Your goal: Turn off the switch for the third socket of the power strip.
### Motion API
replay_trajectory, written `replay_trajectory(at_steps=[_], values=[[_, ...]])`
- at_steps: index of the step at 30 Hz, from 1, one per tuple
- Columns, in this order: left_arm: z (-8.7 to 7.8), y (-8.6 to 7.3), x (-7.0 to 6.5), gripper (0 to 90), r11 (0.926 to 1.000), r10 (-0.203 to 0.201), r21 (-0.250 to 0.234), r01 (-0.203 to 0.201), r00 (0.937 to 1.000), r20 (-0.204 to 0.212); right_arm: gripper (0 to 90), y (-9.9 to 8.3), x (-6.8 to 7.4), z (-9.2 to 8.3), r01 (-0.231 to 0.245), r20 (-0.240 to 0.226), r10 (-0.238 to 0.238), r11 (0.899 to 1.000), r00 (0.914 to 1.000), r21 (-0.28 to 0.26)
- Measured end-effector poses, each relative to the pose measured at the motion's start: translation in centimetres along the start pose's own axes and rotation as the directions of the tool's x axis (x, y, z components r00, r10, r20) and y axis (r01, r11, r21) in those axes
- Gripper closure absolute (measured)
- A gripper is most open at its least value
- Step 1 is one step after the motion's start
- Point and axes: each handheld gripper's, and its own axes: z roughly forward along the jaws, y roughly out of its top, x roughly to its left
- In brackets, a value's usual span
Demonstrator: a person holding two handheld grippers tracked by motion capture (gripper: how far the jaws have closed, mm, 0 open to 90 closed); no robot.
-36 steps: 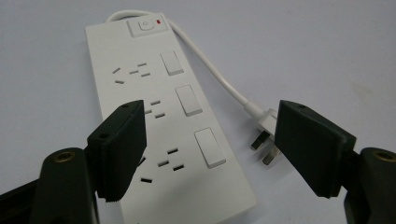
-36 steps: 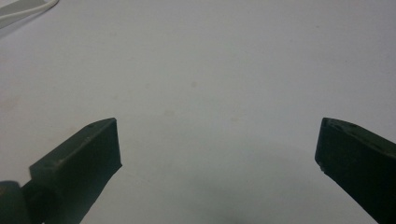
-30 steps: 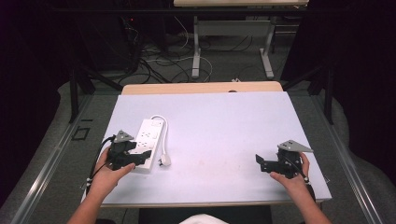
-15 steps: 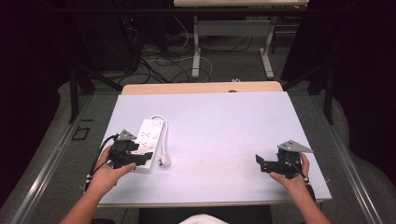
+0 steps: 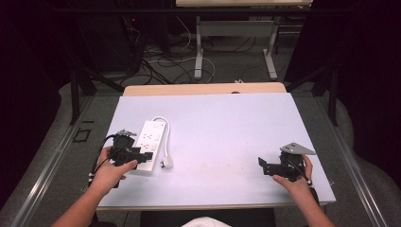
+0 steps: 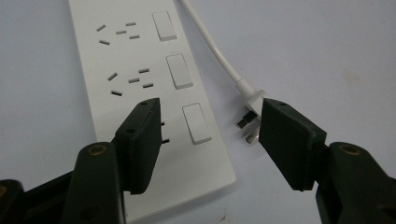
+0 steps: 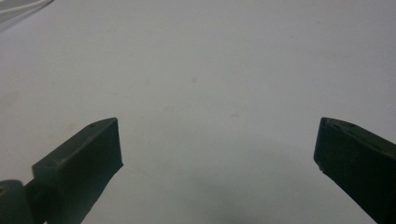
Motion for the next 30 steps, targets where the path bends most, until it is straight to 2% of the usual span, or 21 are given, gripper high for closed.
replay_trajectory(at_steps=[4, 8, 9, 10, 11, 14, 16, 21, 26, 30], values=[[0.0, 0.3, 0.1, 41.8, 0.9992, -0.038, 0.009, 0.038, 0.9992, -0.010, 0.5, 0.0, 0.0, 0.0, 0.000, -0.007, 0.000, 1.000, 1.0000, 0.007], [0.0, 0.6, 0.2, 43.2, 0.9968, -0.069, 0.040, 0.069, 0.9976, 0.005, 0.6, 0.0, -0.1, -0.1, 0.000, -0.004, 0.000, 1.000, 1.0000, 0.009], [0.1, 0.7, 0.1, 43.7, 0.9940, -0.102, 0.041, 0.102, 0.9948, -0.001, 0.6, 0.0, -0.1, -0.1, 0.000, -0.003, 0.000, 1.000, 1.0000, 0.009], [0.0, 0.8, 0.1, 44.1, 0.9920, -0.109, 0.065, 0.109, 0.9940, 0.009, 0.6, 0.0, -0.1, -0.1, -0.001, -0.003, 0.001, 1.000, 1.0000, 0.009], [0.2, 0.8, 0.0, 44.2, 0.9916, -0.118, 0.054, 0.118, 0.9930, 0.004, 0.6, 0.0, -0.1, 0.0, -0.001, -0.005, 0.001, 1.000, 1.0000, 0.007], [0.2, 1.1, 0.0, 46.9, 0.9855, -0.144, 0.091, 0.143, 0.9895, 0.006, 0.6, 0.0, 0.0, 0.0, 0.000, -0.006, 0.000, 1.000, 1.0000, 0.008], [0.2, 1.1, 0.1, 49.2, 0.9846, -0.148, 0.095, 0.146, 0.9890, 0.005, 0.6, 0.0, 0.0, 0.0, -0.001, -0.007, 0.001, 1.000, 1.0000, 0.009], [0.4, 1.3, 0.2, 58.4, 0.9766, -0.182, 0.113, 0.183, 0.9831, -0.020, 0.7, 0.0, 0.0, 0.0, -0.002, -0.007, 0.002, 1.000, 1.0000, 0.009], [0.8, 1.4, 0.2, 66.3, 0.9738, -0.191, 0.121, 0.193, 0.9813, -0.023, 0.7, -0.1, 0.0, 0.0, -0.003, -0.008, 0.003, 1.000, 1.0000, 0.009], [1.2, 1.4, 0.4, 72.5, 0.9698, -0.190, 0.151, 0.192, 0.9815, -0.025, 0.7, -0.1, 0.0, 0.1, 0.002, -0.007, -0.002, 1.000, 1.0000, 0.009]])
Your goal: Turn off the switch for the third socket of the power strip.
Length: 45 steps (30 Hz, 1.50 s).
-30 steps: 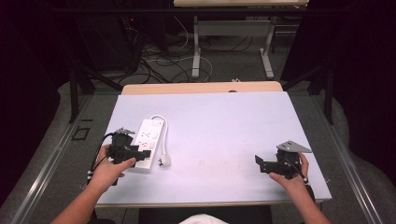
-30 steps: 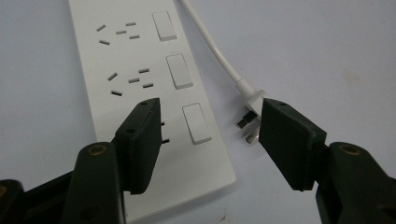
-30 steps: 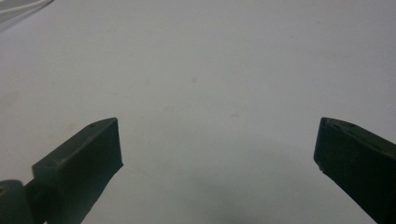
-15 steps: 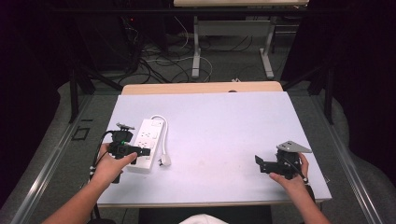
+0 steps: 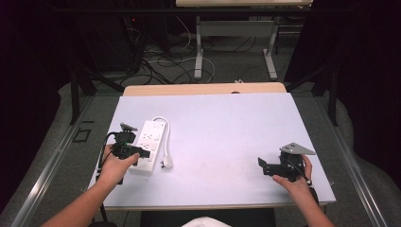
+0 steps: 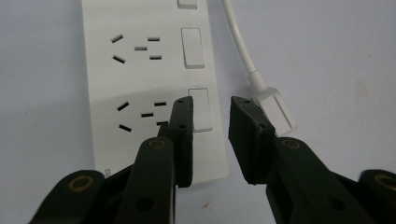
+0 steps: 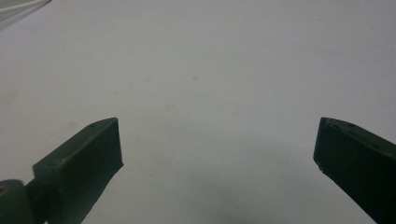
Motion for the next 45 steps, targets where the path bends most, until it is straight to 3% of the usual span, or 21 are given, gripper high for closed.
replay_trajectory(at_steps=[10, 16, 27, 36, 39, 41, 43, 45], values=[[0.7, 0.1, 0.5, 85.1, 0.9984, -0.050, 0.027, 0.050, 0.9984, 0.024, 0.7, 0.0, 0.0, 0.0, -0.002, -0.002, 0.002, 1.000, 1.0000, 0.002], [1.0, 0.1, 0.6, 89.8, 0.9983, -0.053, 0.027, 0.052, 0.9981, 0.032, 0.7, 0.0, 0.0, -0.1, -0.008, -0.003, 0.008, 1.000, 1.0000, 0.003], [1.8, 0.0, 0.9, 89.9, 0.9961, -0.074, 0.053, 0.071, 0.9956, 0.057, 0.7, 0.0, 0.0, -0.1, -0.012, -0.002, 0.012, 1.000, 0.9999, 0.002], [2.3, -0.2, 1.1, 89.9, 0.9952, -0.090, 0.044, 0.087, 0.9939, 0.065, 0.8, 0.0, 0.0, -0.1, -0.008, -0.002, 0.008, 1.000, 1.0000, 0.004], [2.4, -0.3, 1.2, 89.9, 0.9937, -0.108, 0.038, 0.106, 0.9908, 0.082, 0.8, 0.0, 0.0, -0.1, -0.008, -0.003, 0.008, 1.000, 1.0000, 0.003], [2.3, -0.2, 1.3, 89.9, 0.9955, -0.088, 0.041, 0.085, 0.9930, 0.079, 0.9, 0.0, 0.0, 0.0, -0.006, -0.003, 0.006, 1.000, 1.0000, 0.003], [2.3, -0.2, 1.3, 89.9, 0.9935, -0.105, 0.052, 0.101, 0.9905, 0.089, 0.9, 0.0, 0.0, 0.0, -0.001, -0.002, 0.001, 1.000, 1.0000, 0.003], [2.3, -0.2, 1.5, 89.9, 0.9953, -0.086, 0.051, 0.082, 0.9927, 0.084, 0.9, 0.0, 0.0, -0.1, -0.002, -0.003, 0.002, 1.000, 1.0000, 0.004]])
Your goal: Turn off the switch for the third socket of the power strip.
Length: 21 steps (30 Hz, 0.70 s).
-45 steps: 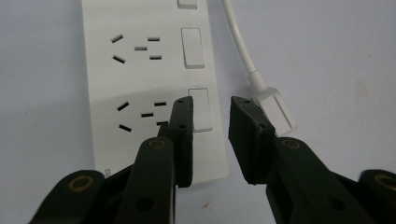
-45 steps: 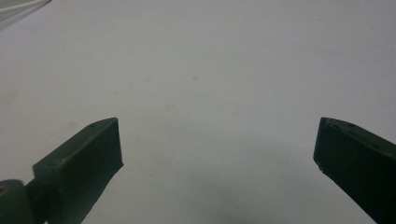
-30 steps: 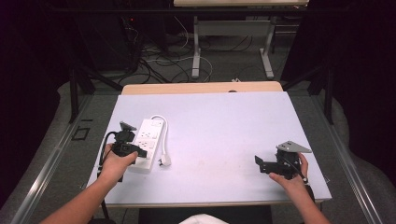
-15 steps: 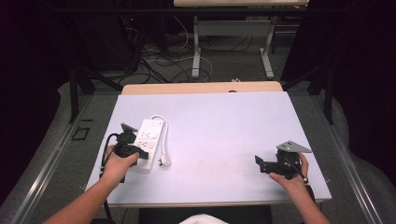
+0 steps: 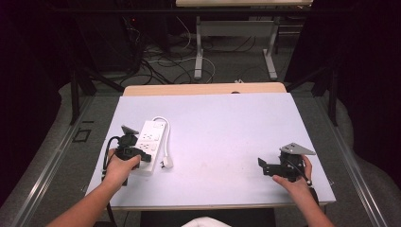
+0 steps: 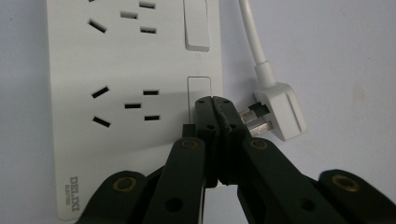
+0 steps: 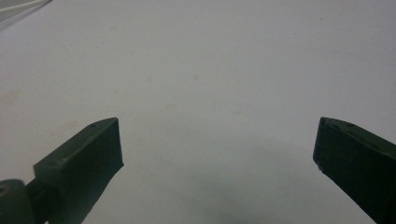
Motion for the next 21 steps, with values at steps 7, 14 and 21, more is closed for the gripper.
replay_trajectory(at_steps=[7, 14, 21], values=[[0.03, 0.02, 0.00, 90.0, 0.9997, -0.023, 0.007, 0.023, 0.9996, 0.015, 0.9, 0.01, 0.07, -0.01, 0.000, 0.001, 0.000, 1.000, 1.0000, 0.001], [0.20, -0.09, -0.05, 90.0, 0.9999, -0.011, 0.012, 0.011, 0.9999, 0.003, 0.9, 0.01, 0.13, 0.02, 0.002, -0.003, -0.002, 1.000, 1.0000, -0.001], [0.39, 0.22, -0.21, 90.0, 0.9989, -0.045, 0.011, 0.045, 0.9990, 0.003, 0.9, 0.01, 0.12, 0.03, 0.008, -0.003, -0.008, 1.000, 1.0000, -0.004]])
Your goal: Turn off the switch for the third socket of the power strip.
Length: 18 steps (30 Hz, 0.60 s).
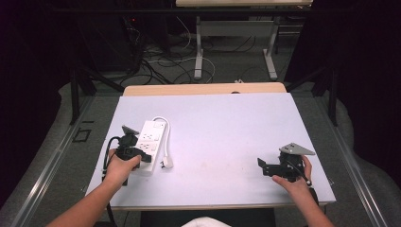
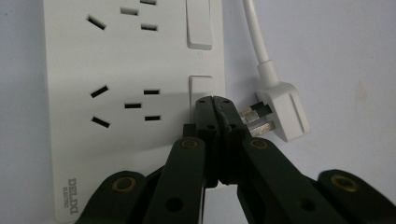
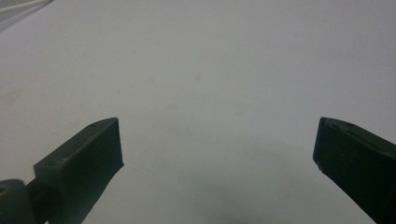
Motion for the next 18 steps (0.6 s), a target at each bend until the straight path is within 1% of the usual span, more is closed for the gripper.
replay_trajectory(at_steps=[1, 3, 4, 5, 6, 8, 10, 12, 13, 15, 17, 18], values=[[-0.01, 0.04, 0.05, 90.0, 0.9999, 0.016, 0.003, -0.016, 0.9999, 0.000, 1.0, 0.00, 0.01, -0.01, -0.001, -0.001, 0.001, 1.000, 1.0000, 0.000], [-0.01, 0.02, 0.03, 90.0, 0.9999, 0.016, 0.001, -0.016, 0.9999, -0.001, 0.9, 0.00, 0.01, -0.02, 0.000, -0.001, 0.000, 1.000, 1.0000, -0.001], [0.04, -0.03, 0.01, 90.0, 1.0000, 0.004, -0.006, -0.004, 1.0000, 0.006, 0.9, 0.00, 0.04, -0.03, -0.005, -0.001, 0.005, 1.000, 1.0000, 0.001], [-0.04, -0.02, 0.08, 90.0, 1.0000, 0.008, 0.003, -0.008, 1.0000, 0.002, 0.9, 0.00, 0.02, -0.03, -0.004, -0.001, 0.004, 1.000, 1.0000, 0.001], [0.01, -0.06, 0.07, 90.0, 1.0000, 0.002, -0.005, -0.002, 1.0000, 0.007, 0.9, -0.01, -0.03, -0.02, -0.001, 0.001, 0.001, 1.000, 1.0000, 0.001], [-0.04, -0.05, 0.13, 90.0, 0.9999, 0.017, 0.000, -0.017, 0.9999, 0.004, 0.9, -0.03, -0.03, 0.01, -0.002, 0.000, 0.002, 1.000, 1.0000, 0.001], [-0.03, -0.07, 0.08, 90.0, 0.9999, 0.011, 0.000, -0.011, 0.9999, 0.008, 1.0, -0.02, 0.02, -0.01, -0.005, -0.001, 0.005, 1.000, 1.0000, 0.002], [-0.04, -0.05, 0.17, 90.0, 0.9998, 0.019, -0.002, -0.019, 0.9998, 0.005, 1.0, 0.01, 0.05, -0.03, -0.004, -0.002, 0.004, 1.000, 1.0000, 0.000], [-0.03, -0.06, 0.15, 90.0, 0.9999, 0.013, -0.004, -0.013, 0.9999, 0.007, 1.0, 0.01, 0.00, -0.02, 0.000, -0.001, 0.000, 1.000, 1.0000, -0.001], [-0.08, -0.08, 0.21, 90.0, 0.9998, 0.021, -0.001, -0.021, 0.9998, 0.006, 1.0, 0.01, -0.02, -0.01, 0.000, 0.001, 0.000, 1.000, 1.0000, 0.000], [-0.06, -0.16, 0.19, 90.0, 0.9999, 0.011, -0.011, -0.010, 0.9999, 0.012, 1.0, 0.01, -0.01, -0.02, 0.000, 0.000, 0.000, 1.000, 1.0000, 0.000], [0.02, -0.23, 0.19, 90.0, 0.9996, 0.007, -0.026, -0.007, 0.9999, 0.014, 1.0, 0.01, -0.02, -0.02, -0.001, 0.001, 0.001, 1.000, 1.0000, 0.000]])
